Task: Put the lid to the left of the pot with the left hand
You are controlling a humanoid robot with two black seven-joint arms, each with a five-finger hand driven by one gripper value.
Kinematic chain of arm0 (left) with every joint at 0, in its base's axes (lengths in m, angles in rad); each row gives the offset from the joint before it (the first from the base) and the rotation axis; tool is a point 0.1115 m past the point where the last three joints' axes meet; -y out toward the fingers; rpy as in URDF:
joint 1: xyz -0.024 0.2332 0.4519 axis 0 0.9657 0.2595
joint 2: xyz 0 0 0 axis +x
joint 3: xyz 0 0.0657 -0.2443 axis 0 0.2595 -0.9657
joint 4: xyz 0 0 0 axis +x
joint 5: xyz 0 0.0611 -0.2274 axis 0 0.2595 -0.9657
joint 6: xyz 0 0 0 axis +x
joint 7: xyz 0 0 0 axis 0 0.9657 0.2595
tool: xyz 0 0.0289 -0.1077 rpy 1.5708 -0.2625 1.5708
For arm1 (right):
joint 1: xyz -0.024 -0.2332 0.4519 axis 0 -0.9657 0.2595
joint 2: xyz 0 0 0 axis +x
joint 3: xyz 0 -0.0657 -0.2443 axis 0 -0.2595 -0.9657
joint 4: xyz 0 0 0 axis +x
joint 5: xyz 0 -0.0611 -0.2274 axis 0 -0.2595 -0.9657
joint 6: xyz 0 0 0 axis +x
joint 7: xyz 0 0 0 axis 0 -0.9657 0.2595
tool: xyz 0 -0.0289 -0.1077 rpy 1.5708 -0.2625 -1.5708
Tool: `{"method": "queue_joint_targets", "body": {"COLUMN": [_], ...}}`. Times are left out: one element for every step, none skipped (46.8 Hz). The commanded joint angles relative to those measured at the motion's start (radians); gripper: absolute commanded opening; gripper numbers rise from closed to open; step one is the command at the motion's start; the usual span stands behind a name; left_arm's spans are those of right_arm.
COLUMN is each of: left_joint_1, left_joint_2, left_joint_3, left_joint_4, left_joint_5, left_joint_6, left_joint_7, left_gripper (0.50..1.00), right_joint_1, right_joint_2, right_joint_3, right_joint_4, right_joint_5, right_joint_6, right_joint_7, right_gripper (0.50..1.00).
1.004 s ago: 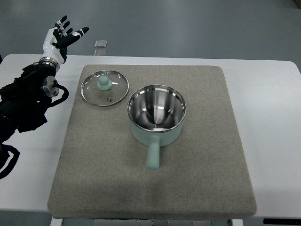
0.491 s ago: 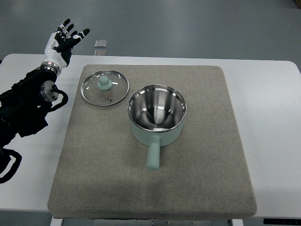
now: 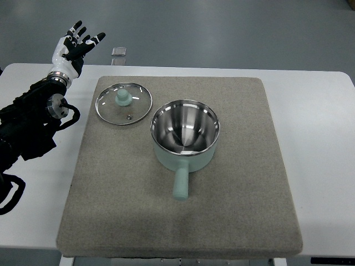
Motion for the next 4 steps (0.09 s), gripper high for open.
{"method": "queue_joint_targets", "body": {"left_joint_1": [-0.003, -0.005, -0.005, -0.005], "left_joint_2": [-0.002, -0.002, -0.002, -0.002], "left_joint_3": [0.000, 0.000, 0.000, 0.000], "left_joint_4": [0.000, 0.000, 0.000, -0.002], "left_joint_5": [0.001, 0.001, -0.001, -0.001], "left_joint_6": [0.001, 0.001, 0.001, 0.001], "left_joint_7": [0.000, 0.000, 0.000, 0.000], "left_gripper": [0.994, 0.994, 0.994, 0.994], "right_joint_1": [-0.001, 0.001, 0.000, 0.001], "right_joint_2": [0.000, 0.000, 0.000, 0.000], "right_joint_3": [0.002, 0.003, 0.003, 0.003], "right_joint_4": [0.000, 0.000, 0.000, 0.000], "right_joint_5": [0.000, 0.000, 0.000, 0.005], "right_joint_6": [-0.001, -0.001, 0.000, -0.001], "right_joint_7": [0.000, 0.000, -0.001, -0.002], "right_gripper": [0.924, 0.924, 0.924, 0.924]}}
